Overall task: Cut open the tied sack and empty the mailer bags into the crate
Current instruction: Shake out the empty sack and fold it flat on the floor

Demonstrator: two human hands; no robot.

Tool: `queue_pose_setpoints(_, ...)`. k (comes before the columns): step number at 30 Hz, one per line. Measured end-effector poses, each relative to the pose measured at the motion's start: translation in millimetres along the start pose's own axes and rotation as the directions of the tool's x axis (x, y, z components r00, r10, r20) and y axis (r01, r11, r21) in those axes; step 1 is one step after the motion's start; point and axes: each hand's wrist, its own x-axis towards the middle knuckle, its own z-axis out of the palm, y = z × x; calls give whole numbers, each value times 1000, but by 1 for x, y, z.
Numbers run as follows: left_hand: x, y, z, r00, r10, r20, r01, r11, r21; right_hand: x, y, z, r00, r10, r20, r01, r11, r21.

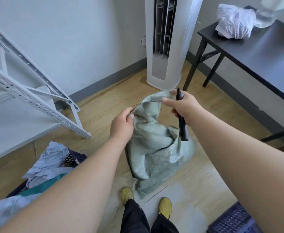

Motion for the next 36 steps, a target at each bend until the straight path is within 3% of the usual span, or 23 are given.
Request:
queue_pose_setpoints(2,12,10,-5,996,84,26,-86,990,114,-3,1,2,964,-264,-10,248,916,-315)
queue_pose_setpoints(4,20,20,-10,983,167,83,-180,965,188,-5,-3,6,890,-451,73,417,736,-533)
queue_pose_setpoints(6,25,33,-13,953,256,159,-287,933,218,-7,-6,11,852,-507,132,470,627,-621)
queue_pose_setpoints(9,28,49,-13,898,374,229,-426,869,252,-7,-11,13,792,-602,103,494,532,-687)
queue_pose_setpoints(12,32,53,-15,880,407,246,-457,866,204,-6,-20,9,757,-627,184,572,502,-648)
queue_pose_setpoints(13,34,49,-16,885,379,270,-431,886,169,-4,-21,6,779,-609,150,552,552,-625)
queue_pose_setpoints(15,35,33,-22,915,198,352,-282,937,207,-1,-23,-3,812,-578,-84,435,694,-574)
queue_pose_setpoints(16,36,19,-25,916,65,397,-201,928,313,1,-24,-10,799,-561,-217,375,746,-551)
queue_pose_setpoints(18,33,-15,-34,867,-207,452,-108,810,577,5,-26,-25,756,-518,-400,281,809,-516)
queue_pose_setpoints(20,31,-40,-40,837,-368,405,-40,697,716,8,-28,-40,764,-463,-450,198,832,-518)
queue_pose_setpoints(21,33,-43,-43,859,-380,343,14,687,726,10,-29,-44,792,-440,-424,161,820,-550)
queue_pose_setpoints(24,54,-26,-54,963,-268,-26,243,823,514,11,-30,-51,847,-391,-362,113,796,-595)
queue_pose_setpoints(26,69,2,-67,931,-139,-339,235,936,262,9,-36,-52,752,-461,-472,188,835,-517)
queue_pose_setpoints(28,76,29,-80,853,32,-521,49,989,141,6,-44,-52,634,-526,-567,286,840,-460)
queue_pose_setpoints(29,78,39,-84,848,114,-517,-16,982,190,6,-48,-52,633,-541,-554,291,829,-477)
queue_pose_setpoints(31,79,49,-86,915,187,-358,-35,919,392,5,-51,-47,727,-517,-452,231,804,-548)
queue_pose_setpoints(32,79,48,-85,940,161,-301,-10,894,447,4,-50,-45,760,-490,-426,203,803,-560)
queue_pose_setpoints(35,75,45,-77,940,42,-339,92,924,370,1,-41,-36,800,-447,-400,179,815,-551)
queue_pose_setpoints(36,74,42,-71,952,0,-306,126,911,394,0,-38,-32,848,-410,-335,158,799,-580)
